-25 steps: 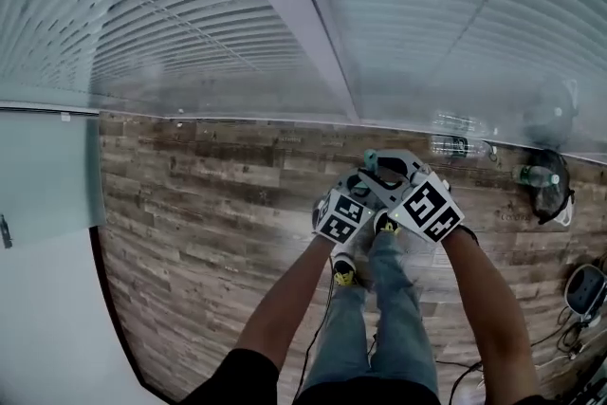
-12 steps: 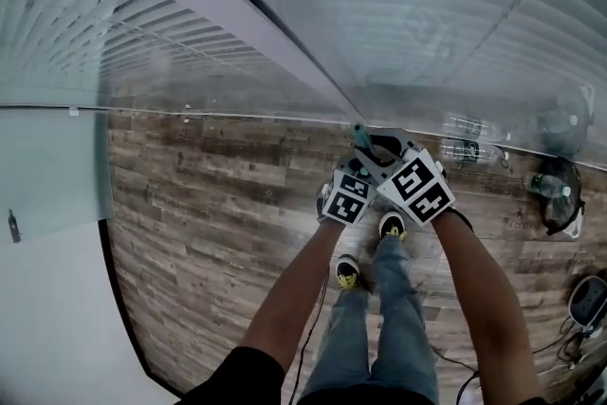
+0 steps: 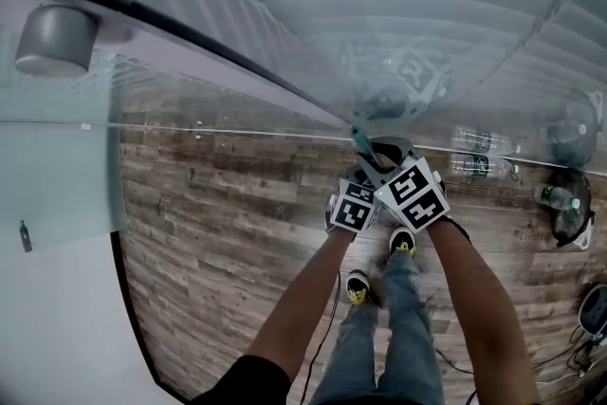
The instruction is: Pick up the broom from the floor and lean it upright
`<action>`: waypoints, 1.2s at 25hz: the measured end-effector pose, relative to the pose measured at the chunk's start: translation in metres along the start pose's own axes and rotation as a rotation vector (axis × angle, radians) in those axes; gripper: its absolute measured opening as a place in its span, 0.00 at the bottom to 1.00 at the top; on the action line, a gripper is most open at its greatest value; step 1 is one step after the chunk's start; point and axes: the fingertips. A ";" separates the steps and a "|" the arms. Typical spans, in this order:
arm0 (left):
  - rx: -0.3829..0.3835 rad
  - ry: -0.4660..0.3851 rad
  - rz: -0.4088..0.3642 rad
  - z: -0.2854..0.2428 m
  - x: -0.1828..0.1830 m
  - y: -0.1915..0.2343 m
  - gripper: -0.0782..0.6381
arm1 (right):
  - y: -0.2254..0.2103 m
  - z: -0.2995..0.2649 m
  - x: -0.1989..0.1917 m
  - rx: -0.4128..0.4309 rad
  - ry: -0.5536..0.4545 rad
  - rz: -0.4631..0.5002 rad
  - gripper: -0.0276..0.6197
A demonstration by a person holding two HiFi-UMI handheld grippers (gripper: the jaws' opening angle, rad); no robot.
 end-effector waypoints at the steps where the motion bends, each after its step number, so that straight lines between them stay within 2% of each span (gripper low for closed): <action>1: 0.004 0.005 0.002 -0.001 0.001 0.002 0.24 | -0.001 -0.001 0.001 0.001 0.000 0.000 0.19; 15: -0.026 0.008 0.000 -0.004 0.002 0.006 0.24 | -0.004 -0.008 0.001 -0.005 0.004 -0.008 0.19; 20: -0.007 -0.007 -0.039 0.000 -0.001 0.010 0.24 | -0.006 -0.006 0.003 -0.027 -0.019 -0.046 0.23; 30: -0.026 -0.028 -0.015 0.015 -0.004 0.016 0.24 | -0.001 0.009 -0.004 -0.033 0.005 -0.035 0.26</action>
Point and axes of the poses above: the fingertips, and each gripper's own axes: z backward along the fingers, y to its left, x out of its top, and after that the axes turned 6 degrees about x, right-handed
